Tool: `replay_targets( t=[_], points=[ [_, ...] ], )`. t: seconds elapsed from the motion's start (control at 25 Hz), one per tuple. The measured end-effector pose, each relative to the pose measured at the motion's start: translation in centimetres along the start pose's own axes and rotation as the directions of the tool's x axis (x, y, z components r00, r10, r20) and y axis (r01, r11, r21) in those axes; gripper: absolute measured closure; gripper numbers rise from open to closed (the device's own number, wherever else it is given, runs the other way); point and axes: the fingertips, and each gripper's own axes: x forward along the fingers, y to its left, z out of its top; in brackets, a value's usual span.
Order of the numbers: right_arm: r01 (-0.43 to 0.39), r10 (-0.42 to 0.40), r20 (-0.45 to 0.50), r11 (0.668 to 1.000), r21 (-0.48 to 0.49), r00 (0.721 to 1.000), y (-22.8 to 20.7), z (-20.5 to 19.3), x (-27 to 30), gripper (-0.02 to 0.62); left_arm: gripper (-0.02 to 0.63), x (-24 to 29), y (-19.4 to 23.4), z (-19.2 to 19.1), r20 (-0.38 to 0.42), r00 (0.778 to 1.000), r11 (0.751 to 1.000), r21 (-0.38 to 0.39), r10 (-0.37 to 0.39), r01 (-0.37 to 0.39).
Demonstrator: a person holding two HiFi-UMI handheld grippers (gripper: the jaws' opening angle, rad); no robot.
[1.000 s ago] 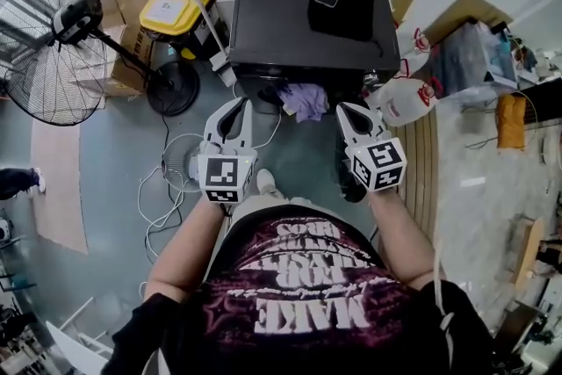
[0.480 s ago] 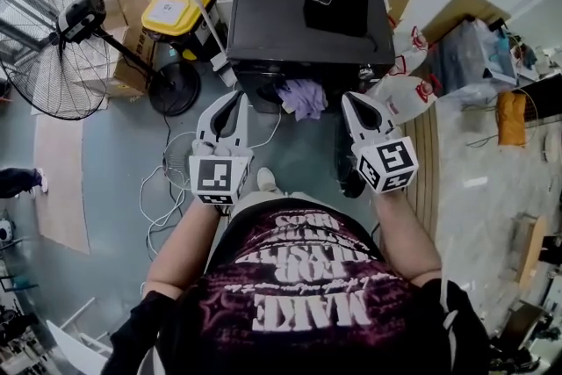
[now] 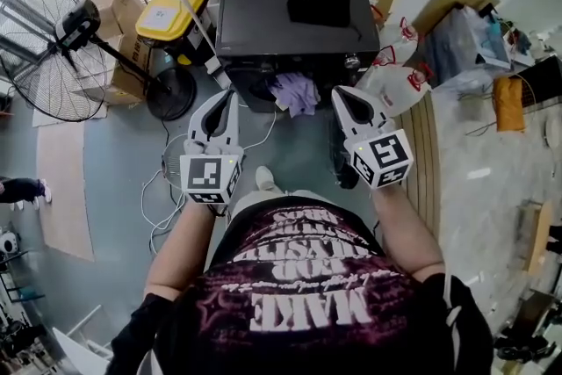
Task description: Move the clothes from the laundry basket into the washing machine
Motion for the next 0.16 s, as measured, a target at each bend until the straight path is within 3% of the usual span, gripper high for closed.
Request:
replay_targets(
  t=[0.16],
  points=[
    [0.000,0.000,0.004,1.000,-0.004,1.000,0.2,-0.1,-1.9,0.592,0.601,-0.7,-1.9,-0.3,-0.019,1.000,1.000,-0.020,-0.014,0.014]
  ],
)
